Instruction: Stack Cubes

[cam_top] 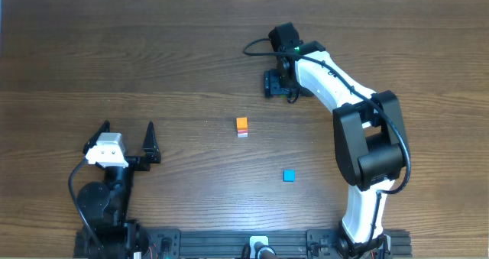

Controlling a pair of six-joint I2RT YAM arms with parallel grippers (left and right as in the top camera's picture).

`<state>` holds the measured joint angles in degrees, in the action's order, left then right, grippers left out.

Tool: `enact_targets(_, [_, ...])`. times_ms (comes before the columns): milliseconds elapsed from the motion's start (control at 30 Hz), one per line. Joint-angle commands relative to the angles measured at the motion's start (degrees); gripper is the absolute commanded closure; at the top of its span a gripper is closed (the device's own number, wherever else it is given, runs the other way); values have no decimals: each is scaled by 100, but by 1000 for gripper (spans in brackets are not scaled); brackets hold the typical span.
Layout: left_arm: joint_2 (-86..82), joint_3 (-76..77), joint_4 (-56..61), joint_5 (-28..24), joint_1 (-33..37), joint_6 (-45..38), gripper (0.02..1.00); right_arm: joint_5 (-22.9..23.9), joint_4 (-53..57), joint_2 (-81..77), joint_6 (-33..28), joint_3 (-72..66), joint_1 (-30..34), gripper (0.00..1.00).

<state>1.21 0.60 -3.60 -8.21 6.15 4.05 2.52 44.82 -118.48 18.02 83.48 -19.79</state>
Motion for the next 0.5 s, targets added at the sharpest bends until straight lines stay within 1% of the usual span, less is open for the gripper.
enact_targets(33, [-46, -26, -4, -52, 31, -83, 18, -76, -2, -83, 39, 160, -50, 283])
enact_targets(267, [-46, -26, -4, -52, 31, -83, 18, -76, -2, -225, 81, 160, -57, 380])
enact_targets(367, [-46, -26, -7, -52, 31, -83, 18, -76, -24, -258, 83, 160, -72, 470])
enact_targets(500, [-46, -26, -7, -52, 31, -83, 18, -76, -92, -258, 90, 160, -79, 524])
